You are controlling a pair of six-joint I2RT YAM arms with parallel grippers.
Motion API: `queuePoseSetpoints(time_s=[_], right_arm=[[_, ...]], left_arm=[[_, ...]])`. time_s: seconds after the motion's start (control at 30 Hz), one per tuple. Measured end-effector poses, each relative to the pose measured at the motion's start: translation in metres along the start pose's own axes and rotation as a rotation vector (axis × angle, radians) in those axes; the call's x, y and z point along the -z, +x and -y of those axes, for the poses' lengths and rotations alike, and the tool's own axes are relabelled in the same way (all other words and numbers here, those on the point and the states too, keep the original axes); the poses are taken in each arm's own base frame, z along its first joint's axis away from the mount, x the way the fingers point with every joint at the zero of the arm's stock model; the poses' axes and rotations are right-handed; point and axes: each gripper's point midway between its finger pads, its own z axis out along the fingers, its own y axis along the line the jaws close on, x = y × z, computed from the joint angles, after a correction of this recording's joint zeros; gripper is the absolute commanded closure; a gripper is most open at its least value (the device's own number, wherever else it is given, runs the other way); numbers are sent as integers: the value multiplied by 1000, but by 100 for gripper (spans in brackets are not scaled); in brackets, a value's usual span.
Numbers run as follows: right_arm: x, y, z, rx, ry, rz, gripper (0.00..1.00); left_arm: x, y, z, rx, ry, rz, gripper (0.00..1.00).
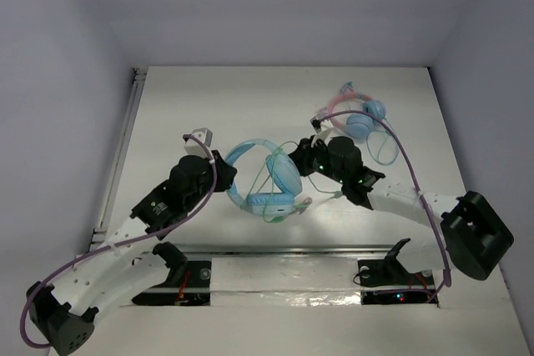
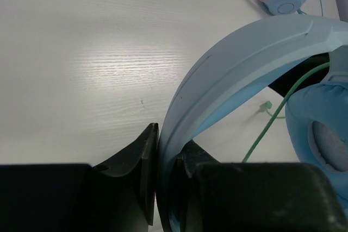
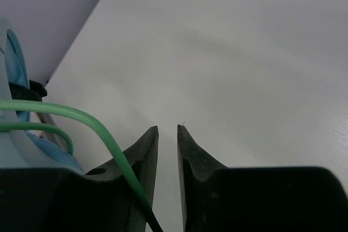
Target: Wrap the headphones
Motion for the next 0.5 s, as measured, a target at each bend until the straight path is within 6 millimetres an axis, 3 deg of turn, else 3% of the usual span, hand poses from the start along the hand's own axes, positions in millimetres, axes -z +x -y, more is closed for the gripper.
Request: queuePoseSetpoints(time_s=[0.2,0.4,0.5], right_arm=[[1,-3,-7,-46,-51,32,65],[8,11,-10,-76,-74,8,55],[12,8,-15,-74,-86,12,56]], left_arm=[[-4,-15,7,-4,-10,25,100],[-3,-39,29,44,55,99,100],[-3,-48,35,69,76,126,100]])
